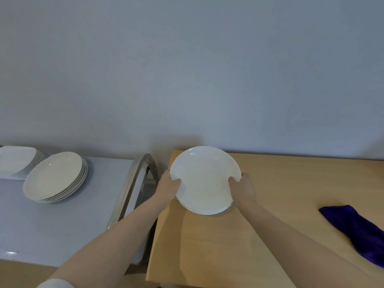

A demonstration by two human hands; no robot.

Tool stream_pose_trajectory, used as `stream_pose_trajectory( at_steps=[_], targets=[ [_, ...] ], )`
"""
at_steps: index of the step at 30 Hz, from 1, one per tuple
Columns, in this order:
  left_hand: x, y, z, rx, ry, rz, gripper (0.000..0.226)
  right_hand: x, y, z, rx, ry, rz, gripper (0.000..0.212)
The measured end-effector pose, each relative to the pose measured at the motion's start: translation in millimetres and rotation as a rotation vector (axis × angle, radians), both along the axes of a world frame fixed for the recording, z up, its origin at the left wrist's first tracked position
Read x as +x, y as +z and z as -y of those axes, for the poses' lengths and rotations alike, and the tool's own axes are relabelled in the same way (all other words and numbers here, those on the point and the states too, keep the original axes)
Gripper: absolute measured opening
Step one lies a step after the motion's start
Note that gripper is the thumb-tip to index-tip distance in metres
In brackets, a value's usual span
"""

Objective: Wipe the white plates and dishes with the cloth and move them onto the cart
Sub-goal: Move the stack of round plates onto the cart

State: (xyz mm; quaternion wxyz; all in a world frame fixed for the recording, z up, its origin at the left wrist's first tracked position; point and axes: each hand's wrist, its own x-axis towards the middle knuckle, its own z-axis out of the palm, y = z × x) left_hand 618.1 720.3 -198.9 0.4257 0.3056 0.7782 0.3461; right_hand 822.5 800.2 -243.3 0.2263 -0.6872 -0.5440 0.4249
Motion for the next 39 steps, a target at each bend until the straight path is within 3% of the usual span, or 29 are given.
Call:
stream_pose_trajectory(
  at_steps=[14,22,29,35,39],
  targets=[
    [-61,52,79,0.1,0.207,0.003,0.034,-79,52,53,0.009,0.132,0.002,0.033],
    [-136,66,152,0.084,0.284,-0.001,0.037,-162,75,118,0.045,0.17,-0.073,0.019],
    [-209,64,226,0.096,0.401,0.038,0.043,-249,83,181,0.067,0.281,-0.005,0.021],
    [-263,57,278,0.057,0.498,-0.006,0.028,-315,77,219,0.045,0.439,-0.016,0.019],
    [-290,47,299,0.002,0.566,-0.036,0.043,-351,72,229,0.03,0.516,0.006,0.023]
  ],
)
